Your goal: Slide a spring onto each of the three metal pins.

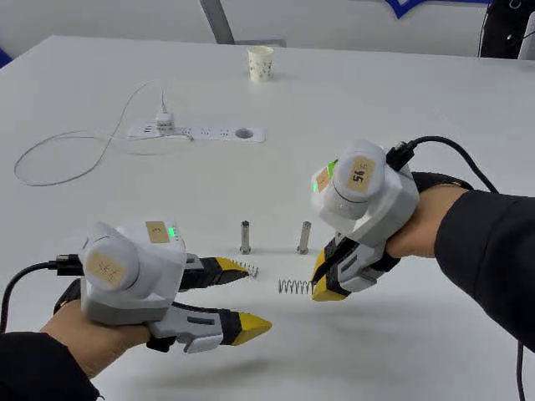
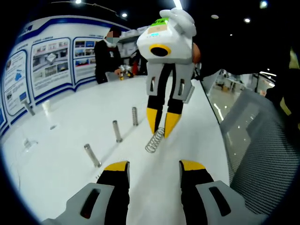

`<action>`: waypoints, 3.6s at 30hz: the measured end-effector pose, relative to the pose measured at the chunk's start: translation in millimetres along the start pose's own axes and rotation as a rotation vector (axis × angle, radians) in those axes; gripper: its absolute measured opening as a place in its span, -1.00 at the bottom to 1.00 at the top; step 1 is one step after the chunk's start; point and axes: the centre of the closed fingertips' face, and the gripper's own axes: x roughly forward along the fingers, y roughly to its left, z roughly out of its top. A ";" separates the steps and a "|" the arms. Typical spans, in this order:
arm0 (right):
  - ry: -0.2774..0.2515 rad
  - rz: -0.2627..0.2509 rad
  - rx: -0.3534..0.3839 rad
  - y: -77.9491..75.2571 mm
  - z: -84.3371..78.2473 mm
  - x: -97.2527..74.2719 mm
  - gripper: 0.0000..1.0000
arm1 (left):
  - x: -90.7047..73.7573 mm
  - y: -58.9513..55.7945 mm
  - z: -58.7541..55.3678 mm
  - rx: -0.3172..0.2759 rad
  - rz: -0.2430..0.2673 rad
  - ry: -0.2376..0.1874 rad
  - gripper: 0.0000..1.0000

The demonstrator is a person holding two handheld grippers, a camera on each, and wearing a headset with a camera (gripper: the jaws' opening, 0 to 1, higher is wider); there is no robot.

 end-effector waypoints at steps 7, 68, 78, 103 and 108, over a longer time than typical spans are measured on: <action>-0.006 0.013 -0.046 9.0 11.5 -2.7 -0.77 | 4.0 -5.7 3.9 0.021 -0.020 -0.007 -0.22; -0.019 0.057 -0.107 25.5 13.1 -2.3 -0.72 | 0.6 -22.3 24.5 0.029 -0.096 -0.101 -0.81; -0.074 0.047 -0.091 22.4 26.2 -18.2 -0.76 | 1.8 -19.6 21.4 0.017 -0.088 -0.093 -0.81; -0.117 0.055 -0.159 34.4 61.9 -27.4 -0.77 | 5.5 -20.3 15.8 0.018 -0.086 -0.071 -0.80; -0.111 0.057 -0.167 34.6 61.9 -26.4 -0.77 | 6.9 -21.3 14.7 0.019 -0.085 -0.066 -0.79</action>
